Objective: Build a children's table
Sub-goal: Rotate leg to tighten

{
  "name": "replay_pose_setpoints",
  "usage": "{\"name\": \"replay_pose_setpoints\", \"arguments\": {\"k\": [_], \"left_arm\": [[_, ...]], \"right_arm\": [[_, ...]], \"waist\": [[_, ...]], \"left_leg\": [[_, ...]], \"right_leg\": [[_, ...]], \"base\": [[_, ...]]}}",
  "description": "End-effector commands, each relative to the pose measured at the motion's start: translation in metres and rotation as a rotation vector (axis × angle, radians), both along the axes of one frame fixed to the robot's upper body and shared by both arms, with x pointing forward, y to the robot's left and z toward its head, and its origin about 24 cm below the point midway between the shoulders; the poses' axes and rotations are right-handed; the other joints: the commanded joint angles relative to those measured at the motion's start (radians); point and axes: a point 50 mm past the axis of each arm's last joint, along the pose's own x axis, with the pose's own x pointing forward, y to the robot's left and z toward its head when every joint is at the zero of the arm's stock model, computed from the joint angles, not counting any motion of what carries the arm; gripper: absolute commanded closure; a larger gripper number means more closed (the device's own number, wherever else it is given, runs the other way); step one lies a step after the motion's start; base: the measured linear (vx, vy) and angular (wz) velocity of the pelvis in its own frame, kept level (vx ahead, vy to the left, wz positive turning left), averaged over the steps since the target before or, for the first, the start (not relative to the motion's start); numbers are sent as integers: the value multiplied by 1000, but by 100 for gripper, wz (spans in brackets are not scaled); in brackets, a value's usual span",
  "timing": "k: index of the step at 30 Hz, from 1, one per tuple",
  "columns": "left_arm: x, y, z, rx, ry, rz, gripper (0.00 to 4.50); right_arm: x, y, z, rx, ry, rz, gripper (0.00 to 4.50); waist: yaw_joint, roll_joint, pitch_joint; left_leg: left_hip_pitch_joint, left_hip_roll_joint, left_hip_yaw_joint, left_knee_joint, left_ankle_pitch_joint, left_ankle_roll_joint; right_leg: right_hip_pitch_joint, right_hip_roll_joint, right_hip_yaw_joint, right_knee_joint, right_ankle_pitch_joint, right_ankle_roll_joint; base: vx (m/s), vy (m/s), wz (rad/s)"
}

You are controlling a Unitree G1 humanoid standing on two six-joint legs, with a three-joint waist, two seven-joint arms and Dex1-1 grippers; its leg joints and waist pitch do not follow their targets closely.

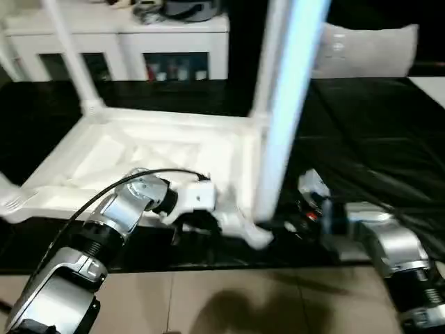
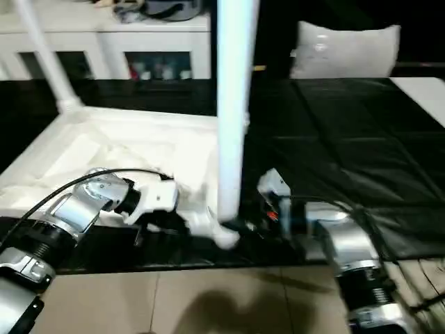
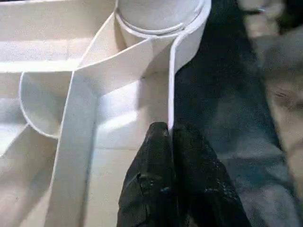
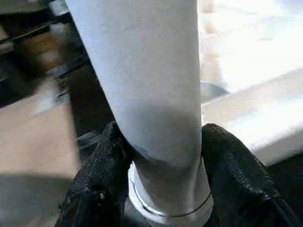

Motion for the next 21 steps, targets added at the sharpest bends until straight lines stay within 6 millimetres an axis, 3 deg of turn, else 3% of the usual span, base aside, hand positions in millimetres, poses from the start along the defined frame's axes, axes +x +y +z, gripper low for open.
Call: {"name": "replay_pose_setpoints", "arguments": {"k": [1, 2, 3, 4, 5, 6, 7, 8, 9, 10, 11, 12, 13, 14, 15, 16, 17, 18, 19, 20, 21], "left_arm": [[-4, -44, -2, -111, 9, 0, 450], [-4, -45, -1, -114, 8, 7, 450], [-2, -48, -1, -124, 6, 28, 450], [1, -55, 1, -141, -8, 76, 450], [1, -56, 1, -144, -12, 88, 450], [3, -60, 2, -151, -21, 112, 450], [10, -66, 5, -150, -98, 159, 450], [11, -67, 5, -148, -112, 160, 450], [17, -67, 7, -129, -191, 164, 450], [20, -65, 7, -115, -222, 169, 450], [21, -64, 7, -107, -243, 169, 450], [21, -63, 8, -106, -254, 161, 450], [22, -60, 8, -111, -273, 144, 450], [21, -59, 8, -114, -285, 135, 450], [21, -56, 8, -114, -293, 123, 450], [21, -55, 7, -112, -295, 121, 450], [21, -54, 7, -108, -299, 117, 450], [21, -50, 5, -88, -320, 124, 450], [22, -47, 4, -85, -327, 142, 450], [23, -46, 4, -86, -329, 152, 450], [24, -44, 5, -106, -326, 176, 450]], "right_arm": [[10, 24, -12, -43, 32, -151, 257], [11, 25, -12, -46, 33, -165, 257], [13, 27, -14, -55, 36, -213, 257], [20, 31, -18, -45, 48, -336, 257], [22, 33, -18, -42, 52, -361, 257], [24, 35, -19, -36, 60, -409, 257], [32, 38, -18, 45, 102, -553, 257], [32, 38, -18, 52, 102, -561, 223], [34, 39, -16, 83, 102, -602, 203], [34, 40, -15, 93, 96, -608, 189], [34, 40, -14, 95, 90, -615, 189], [33, 39, -14, 101, 89, -617, 183], [30, 37, -13, 91, 72, -603, 167], [29, 35, -13, 81, 60, -598, 156], [28, 32, -13, 61, 42, -594, 150], [27, 30, -13, 53, 34, -591, 146], [27, 28, -13, 41, 20, -585, 146], [24, 21, -13, 14, 2, -580, 123], [22, 18, -12, 21, 5, -573, 113], [22, 17, -12, 28, 5, -566, 113], [20, 12, -10, 28, 1, -559, 109]], "waist": [[-14, -11, -35], [-23, -8, -36], [-39, -3, -37], [-58, 5, -37], [-70, 16, -33], [-81, 24, -33], [-94, 42, -21], [-88, 41, -22], [-86, 25, -14], [-82, -6, -12], [-87, -31, -7], [-99, -32, -6], [-95, -5, -23], [-87, 34, -34], [-84, 39, -35], [-59, 53, -29], [-59, 53, -29], [-49, -41, -1], [-50, -44, -1], [-37, -34, -20], [-18, -24, -28]], "left_leg": [[2, 15, -16, -65, -315, 20], [1, 16, -18, -65, -328, 16], [1, 17, -25, -65, -362, 16], [-2, 28, -33, -73, -398, 17], [3, 37, -40, -79, -444, 17], [2, 47, -50, -86, -492, 15], [-28, 105, -80, -154, -708, 1], [-35, 126, -87, -179, -770, -7], [-6, 109, -65, -185, -816, -21], [70, 14, -32, -82, -700, -28], [114, -34, -6, 2, -543, -8], [60, -48, -6, 40, -355, 40], [26, -13, -20, 2, -324, 53], [-11, 62, -64, -55, -389, 45], [-38, 108, -87, -91, -456, 44], [4, 146, -86, -145, -604, 13], [4, 146, -86, -145, -604, 13], [57, -25, -10, -22, -426, -9], [71, -52, 5, 40, -274, 36], [16, -39, -5, 3, -220, 56], [-35, 2, -30, -53, -138, 65]], "right_leg": [[33, -60, 14, -135, -736, 17], [35, -60, 9, -136, -737, 25], [42, -59, -10, -147, -734, 43], [53, -61, -20, -148, -684, 38], [54, -60, -34, -153, -669, 32], [65, -60, -41, -150, -634, 30], [109, -50, -25, -56, -447, -6], [119, -49, 4, 12, -330, -30], [83, -47, 31, 13, -254, -64], [3, -62, 10, -137, -655, -21], [-54, -66, -27, -211, -864, 28], [2, -95, -63, -225, -1025, 125], [57, -94, -104, -218, -898, 175], [114, -94, -79, -142, -638, 134], [131, -92, -43, -64, -490, 98], [90, -79, 20, 0, -257, -10], [90, -79, 20, 0, -257, -10], [-11, -66, -9, -167, -748, 70], [-21, -103, -20, -195, -1019, 109], [48, -109, -14, -166, -968, 122], [74, -96, -5, -135, -772, 122]], "base": [[0, 0, 0], [0, 0, 0], [0, 0, 0], [-32, 55, -10], [-32, 55, -10], [-52, 58, -12], [-65, 36, -7], [-65, 36, -7], [0, 0, 0], [43, -63, 13], [43, -63, 13], [74, -18, -11], [97, 42, -25], [97, 42, -25], [89, 24, -5], [0, 0, 0], [54, -39, 17], [76, -57, 32], [166, -47, 12], [134, -9, -1], [135, 23, -23]]}}
